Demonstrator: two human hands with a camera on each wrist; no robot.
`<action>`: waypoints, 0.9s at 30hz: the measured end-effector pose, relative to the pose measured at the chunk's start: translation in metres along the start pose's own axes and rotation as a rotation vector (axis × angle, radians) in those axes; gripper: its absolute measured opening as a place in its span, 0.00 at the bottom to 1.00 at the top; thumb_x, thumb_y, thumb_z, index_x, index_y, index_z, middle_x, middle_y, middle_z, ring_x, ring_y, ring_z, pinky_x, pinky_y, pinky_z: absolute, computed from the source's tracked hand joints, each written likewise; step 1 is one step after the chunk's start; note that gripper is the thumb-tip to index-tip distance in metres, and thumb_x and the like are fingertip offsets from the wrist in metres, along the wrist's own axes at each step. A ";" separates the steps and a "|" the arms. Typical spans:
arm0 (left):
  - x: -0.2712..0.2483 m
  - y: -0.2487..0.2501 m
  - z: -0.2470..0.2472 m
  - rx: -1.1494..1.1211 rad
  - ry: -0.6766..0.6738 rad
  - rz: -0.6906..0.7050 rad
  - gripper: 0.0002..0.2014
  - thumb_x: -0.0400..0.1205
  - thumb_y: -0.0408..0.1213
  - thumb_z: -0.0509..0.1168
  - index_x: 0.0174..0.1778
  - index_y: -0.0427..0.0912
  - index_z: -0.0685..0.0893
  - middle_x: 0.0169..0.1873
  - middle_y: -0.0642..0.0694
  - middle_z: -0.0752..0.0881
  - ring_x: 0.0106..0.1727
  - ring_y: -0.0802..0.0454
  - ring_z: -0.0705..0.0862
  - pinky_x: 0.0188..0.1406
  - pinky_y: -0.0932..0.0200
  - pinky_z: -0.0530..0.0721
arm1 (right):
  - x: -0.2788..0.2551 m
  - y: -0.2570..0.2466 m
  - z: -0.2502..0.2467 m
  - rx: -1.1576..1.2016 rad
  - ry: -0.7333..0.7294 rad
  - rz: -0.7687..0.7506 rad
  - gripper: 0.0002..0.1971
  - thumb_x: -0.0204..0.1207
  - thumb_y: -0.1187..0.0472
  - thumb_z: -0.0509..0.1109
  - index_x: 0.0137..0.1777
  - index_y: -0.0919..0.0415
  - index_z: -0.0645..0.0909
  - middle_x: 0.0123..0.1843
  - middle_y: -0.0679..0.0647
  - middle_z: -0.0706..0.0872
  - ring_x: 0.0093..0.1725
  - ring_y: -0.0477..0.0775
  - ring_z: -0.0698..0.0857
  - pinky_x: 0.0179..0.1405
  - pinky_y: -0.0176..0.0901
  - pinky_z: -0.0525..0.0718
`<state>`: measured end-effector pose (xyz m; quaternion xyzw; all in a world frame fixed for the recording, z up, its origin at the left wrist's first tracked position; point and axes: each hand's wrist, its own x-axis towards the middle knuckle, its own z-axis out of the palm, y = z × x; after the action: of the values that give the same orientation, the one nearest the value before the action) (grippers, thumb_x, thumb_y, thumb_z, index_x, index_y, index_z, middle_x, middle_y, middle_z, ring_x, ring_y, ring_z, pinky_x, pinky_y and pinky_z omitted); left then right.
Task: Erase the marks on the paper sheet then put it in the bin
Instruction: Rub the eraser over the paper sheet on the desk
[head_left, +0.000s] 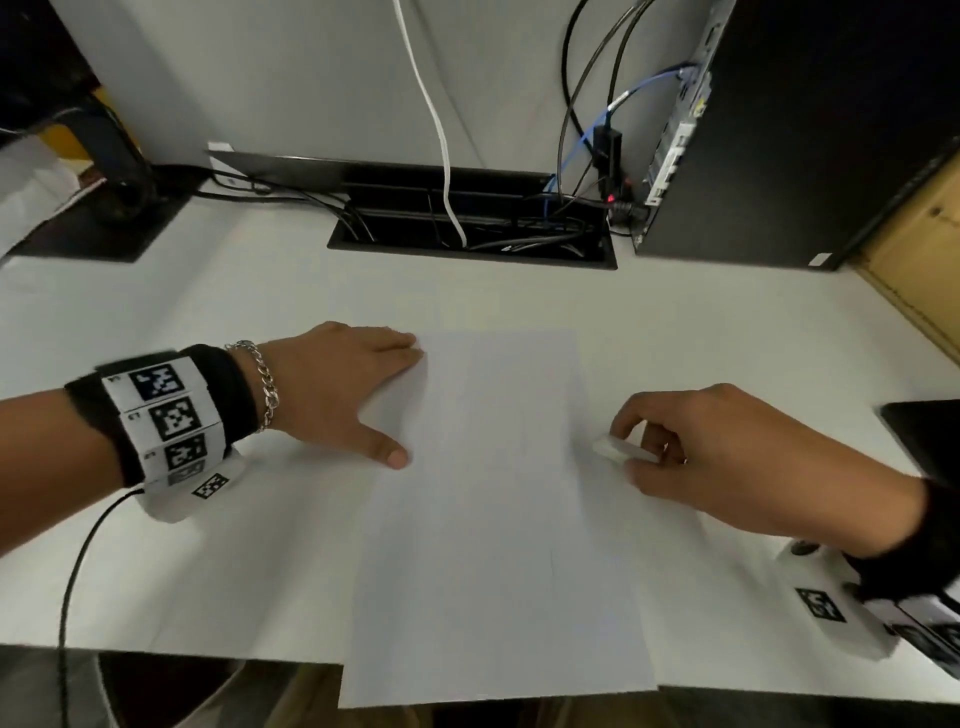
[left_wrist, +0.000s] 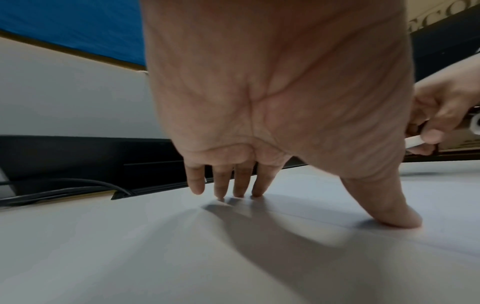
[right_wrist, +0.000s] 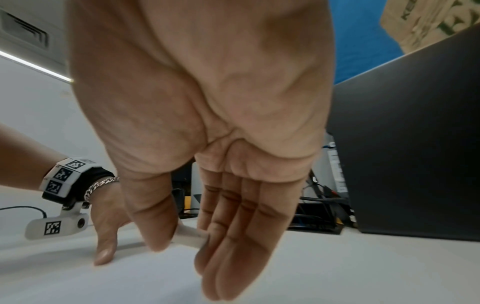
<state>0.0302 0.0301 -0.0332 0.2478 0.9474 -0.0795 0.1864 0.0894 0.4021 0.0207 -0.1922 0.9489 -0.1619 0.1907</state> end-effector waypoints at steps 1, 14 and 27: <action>-0.007 0.006 0.002 0.003 0.007 -0.011 0.67 0.64 0.92 0.52 0.92 0.50 0.54 0.91 0.52 0.56 0.88 0.48 0.65 0.87 0.50 0.62 | -0.001 -0.007 0.002 -0.003 -0.004 -0.024 0.05 0.80 0.45 0.72 0.53 0.35 0.81 0.40 0.37 0.88 0.40 0.40 0.86 0.38 0.40 0.85; -0.099 0.081 0.032 -0.070 0.037 -0.076 0.45 0.74 0.83 0.58 0.76 0.51 0.75 0.59 0.53 0.74 0.57 0.49 0.79 0.62 0.49 0.79 | 0.003 -0.087 0.076 -0.214 -0.079 -0.262 0.07 0.83 0.56 0.65 0.59 0.48 0.74 0.53 0.44 0.80 0.51 0.51 0.78 0.47 0.45 0.78; -0.075 0.039 0.030 -0.194 -0.149 -0.094 0.50 0.71 0.86 0.60 0.81 0.87 0.34 0.91 0.51 0.30 0.93 0.40 0.37 0.88 0.27 0.44 | 0.022 -0.096 0.053 -0.320 -0.192 -0.308 0.09 0.78 0.58 0.69 0.48 0.41 0.74 0.45 0.41 0.81 0.44 0.47 0.81 0.43 0.46 0.82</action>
<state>0.1199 0.0237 -0.0334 0.1775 0.9446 -0.0142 0.2756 0.1218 0.2968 0.0041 -0.3769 0.8995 -0.0178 0.2201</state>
